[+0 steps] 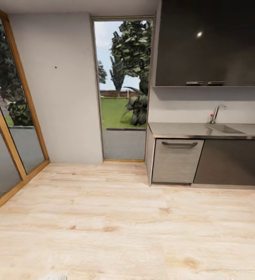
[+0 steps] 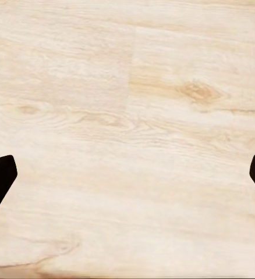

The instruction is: Put the three can of soda from the living room inside the tash can in the kitchen.

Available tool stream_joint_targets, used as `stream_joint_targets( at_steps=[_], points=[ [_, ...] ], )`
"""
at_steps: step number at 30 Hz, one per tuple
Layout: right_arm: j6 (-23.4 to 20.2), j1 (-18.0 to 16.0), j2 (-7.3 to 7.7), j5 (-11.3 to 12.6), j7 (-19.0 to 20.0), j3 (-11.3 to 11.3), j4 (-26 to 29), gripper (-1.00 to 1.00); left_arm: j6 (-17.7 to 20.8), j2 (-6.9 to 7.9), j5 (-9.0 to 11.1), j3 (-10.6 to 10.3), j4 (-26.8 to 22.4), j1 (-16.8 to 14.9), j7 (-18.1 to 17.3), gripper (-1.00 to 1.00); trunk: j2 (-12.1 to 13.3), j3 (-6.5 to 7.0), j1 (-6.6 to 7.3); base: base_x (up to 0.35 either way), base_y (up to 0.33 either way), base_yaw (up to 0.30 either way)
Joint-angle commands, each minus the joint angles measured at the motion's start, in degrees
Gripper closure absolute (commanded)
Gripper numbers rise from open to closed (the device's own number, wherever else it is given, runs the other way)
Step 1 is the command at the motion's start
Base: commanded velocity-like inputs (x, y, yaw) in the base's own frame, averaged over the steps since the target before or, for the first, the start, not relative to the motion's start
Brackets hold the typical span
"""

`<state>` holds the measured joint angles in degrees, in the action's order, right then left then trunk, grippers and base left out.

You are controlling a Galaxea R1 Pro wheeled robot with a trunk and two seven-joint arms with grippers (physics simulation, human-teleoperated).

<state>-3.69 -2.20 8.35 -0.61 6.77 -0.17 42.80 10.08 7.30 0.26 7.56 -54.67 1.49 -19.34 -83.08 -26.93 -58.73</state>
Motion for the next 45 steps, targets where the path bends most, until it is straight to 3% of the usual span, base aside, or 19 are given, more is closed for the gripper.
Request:
stream_joint_targets(
  at_steps=[1, 45],
  points=[
    [0.0, 0.0, 0.00, 0.0, 0.0, 0.0, 0.0, -1.00, 0.0, 0.00, 0.0, 0.0, 0.0, 0.0, 0.0, -1.00, 0.0, 0.00, 0.00, 0.000, 0.000, -0.289],
    [0.0, 0.0, 0.02, 0.0, 0.0, 0.0, 0.1, -1.00, 0.0, 0.00, 0.0, 0.1, -0.4, 0.0, -0.1, -1.00, 0.0, 0.00, 0.00, 0.000, 0.000, -0.296]
  ],
)
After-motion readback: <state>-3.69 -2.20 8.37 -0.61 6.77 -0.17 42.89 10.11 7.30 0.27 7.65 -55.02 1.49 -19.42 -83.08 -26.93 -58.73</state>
